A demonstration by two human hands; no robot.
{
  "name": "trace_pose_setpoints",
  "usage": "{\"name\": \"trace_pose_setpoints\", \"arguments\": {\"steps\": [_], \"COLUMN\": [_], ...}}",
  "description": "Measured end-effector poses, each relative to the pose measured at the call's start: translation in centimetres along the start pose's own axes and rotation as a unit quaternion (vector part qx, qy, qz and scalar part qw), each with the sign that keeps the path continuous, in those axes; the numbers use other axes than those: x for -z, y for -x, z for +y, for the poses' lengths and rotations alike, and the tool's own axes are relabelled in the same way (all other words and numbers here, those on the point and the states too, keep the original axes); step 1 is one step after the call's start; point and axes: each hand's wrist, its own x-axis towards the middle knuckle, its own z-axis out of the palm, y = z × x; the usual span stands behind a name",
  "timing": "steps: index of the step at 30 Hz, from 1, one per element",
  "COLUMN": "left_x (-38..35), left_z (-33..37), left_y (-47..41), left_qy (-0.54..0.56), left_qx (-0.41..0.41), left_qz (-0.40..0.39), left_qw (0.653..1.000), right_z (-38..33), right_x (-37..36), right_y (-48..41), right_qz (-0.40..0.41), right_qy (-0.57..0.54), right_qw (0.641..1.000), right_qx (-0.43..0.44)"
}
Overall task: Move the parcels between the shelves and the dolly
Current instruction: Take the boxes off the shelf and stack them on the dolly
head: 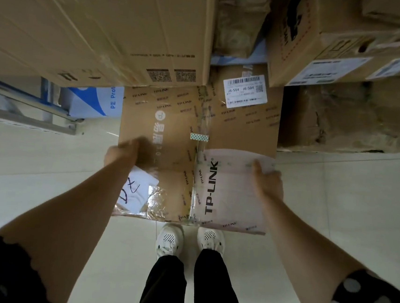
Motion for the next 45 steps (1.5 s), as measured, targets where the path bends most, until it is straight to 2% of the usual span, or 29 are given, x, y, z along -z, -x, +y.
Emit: {"name": "trace_pose_setpoints", "arguments": {"steps": [3,7,9,12,16,19,21,24,28,36,40,45], "left_x": [-0.2,0.0,0.3,0.8,0.7,0.7,0.4,0.1,-0.2,-0.1,0.3,0.0], "left_z": [2.8,3.3,2.6,0.7,-2.4,-2.7,-2.0,0.3,2.0,1.8,1.4,0.1], "left_y": [-0.8,-0.9,-0.3,0.2,0.7,0.3,-0.6,-1.4,-2.0,-1.6,-1.1,-1.4], "left_qy": [0.018,0.038,0.025,0.015,0.020,0.048,0.054,0.075,0.089,0.103,0.093,0.055], "left_qx": [-0.085,-0.085,-0.067,-0.021,0.043,0.081,0.066,0.009,-0.060,-0.063,-0.079,-0.083], "left_qz": [0.024,0.012,0.014,0.001,-0.058,-0.106,-0.100,-0.054,-0.043,-0.047,-0.071,-0.056], "left_qw": [0.996,0.996,0.997,1.000,0.997,0.990,0.991,0.996,0.993,0.992,0.990,0.993], "right_z": [-3.1,-4.0,-3.1,-0.9,2.7,3.5,2.8,1.0,-0.6,-0.5,-0.1,1.0], "right_x": [0.4,1.1,1.5,0.8,-1.0,-1.3,-1.0,-0.7,-1.0,-0.1,0.3,-0.3], "right_y": [-1.8,-2.5,-2.0,-0.8,1.0,0.6,0.0,-1.2,-3.0,-1.9,-1.1,-1.4], "right_qz": [0.027,0.068,0.059,0.004,-0.033,-0.048,-0.043,-0.036,-0.019,-0.011,-0.004,0.015], "right_qy": [-0.076,-0.055,-0.023,0.054,0.084,0.106,0.103,0.043,-0.043,-0.071,-0.056,-0.043], "right_qw": [0.994,0.992,0.995,0.998,0.995,0.993,0.993,0.998,0.999,0.996,0.996,0.997], "right_qx": [0.077,0.091,0.083,0.034,-0.045,-0.036,-0.030,-0.022,0.020,0.047,0.065,0.067]}}
